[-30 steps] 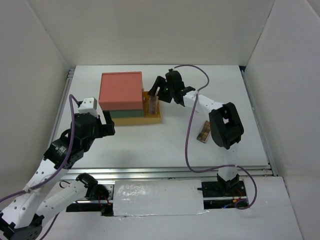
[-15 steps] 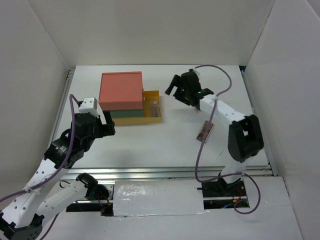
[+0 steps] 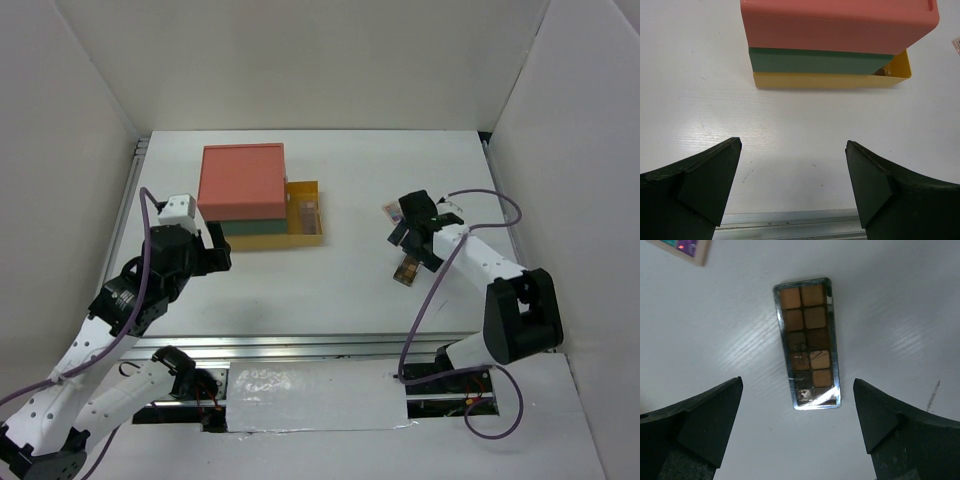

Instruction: Organize the makeup

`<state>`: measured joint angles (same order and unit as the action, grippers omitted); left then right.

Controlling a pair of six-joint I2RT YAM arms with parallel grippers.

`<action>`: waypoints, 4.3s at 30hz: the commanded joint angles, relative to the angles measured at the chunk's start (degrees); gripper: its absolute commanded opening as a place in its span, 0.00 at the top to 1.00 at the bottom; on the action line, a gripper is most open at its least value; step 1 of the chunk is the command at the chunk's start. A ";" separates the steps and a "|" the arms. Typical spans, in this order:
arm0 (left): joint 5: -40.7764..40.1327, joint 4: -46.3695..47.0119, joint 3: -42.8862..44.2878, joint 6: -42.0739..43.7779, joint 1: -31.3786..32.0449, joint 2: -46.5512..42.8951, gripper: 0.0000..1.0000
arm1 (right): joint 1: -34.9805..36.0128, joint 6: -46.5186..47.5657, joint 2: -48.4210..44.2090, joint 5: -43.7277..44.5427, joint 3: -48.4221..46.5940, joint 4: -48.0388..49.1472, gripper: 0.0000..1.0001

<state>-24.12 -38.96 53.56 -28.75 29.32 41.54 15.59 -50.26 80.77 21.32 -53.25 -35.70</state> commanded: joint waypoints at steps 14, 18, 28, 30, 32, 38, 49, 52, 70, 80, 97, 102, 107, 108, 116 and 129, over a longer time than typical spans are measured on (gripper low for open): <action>0.74 1.34 0.40 0.36 -0.23 -1.20 0.01 | -2.93 0.60 11.51 -3.47 -1.41 0.46 0.06; 0.57 1.25 0.49 0.45 -0.32 -1.46 0.01 | -5.04 4.38 12.74 -6.90 -2.47 0.90 0.24; 0.57 1.17 0.58 0.63 -0.32 -1.73 0.01 | -7.86 9.21 16.34 -12.27 -6.24 -1.21 0.41; 0.30 1.08 0.58 0.54 -0.32 -1.99 0.01 | -7.95 9.56 16.87 -12.53 -6.86 -1.74 0.48; 0.21 1.25 0.49 0.45 -0.32 -2.51 0.01 | -8.12 9.74 16.88 -12.62 -6.86 -1.39 0.66; 0.74 1.69 0.23 0.89 -0.32 -2.25 0.01 | -5.85 10.97 11.79 -12.71 -5.37 1.43 0.91; -0.40 1.69 0.14 0.28 -0.23 -3.04 0.01 | 13.58 12.99 17.74 -9.45 -32.06 -4.64 0.90; -0.58 1.87 -0.12 0.28 -0.32 -3.22 0.01 | 15.69 15.01 24.68 -9.02 -40.94 -4.02 0.90; 0.04 2.40 0.05 0.89 -0.32 -1.64 0.00 | 20.00 19.06 43.24 -14.11 -59.86 -0.77 0.82; 0.48 2.40 0.05 1.15 -0.32 -1.20 0.01 | 20.44 18.09 45.53 -14.55 -59.86 -0.77 0.30; 1.00 2.31 -0.04 1.16 -0.23 -0.84 0.01 | 11.84 23.53 26.54 -6.55 -44.39 3.01 0.00; 1.53 2.49 -0.12 1.33 -0.23 -1.11 0.00 | 3.05 35.91 29.34 -8.76 -43.86 -1.11 0.00; 2.67 2.92 -0.30 1.68 -0.23 -0.94 0.01 | 0.15 40.07 34.96 -1.02 -48.05 -6.29 0.00; 2.93 3.10 -0.30 1.86 -0.23 -0.85 0.01 | -0.12 40.93 35.24 -2.85 -47.91 -5.79 0.00; 5.40 3.54 -0.30 2.91 -0.05 2.23 0.00 | -2.32 57.46 35.50 -9.01 -41.57 1.88 0.00; 7.51 3.89 -0.12 3.97 -0.14 4.25 0.01 | -9.00 58.26 51.68 -22.11 -62.14 -14.13 0.00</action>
<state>-17.61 -37.26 53.34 -25.82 29.32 45.56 5.96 7.18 131.50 1.41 -111.94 -44.36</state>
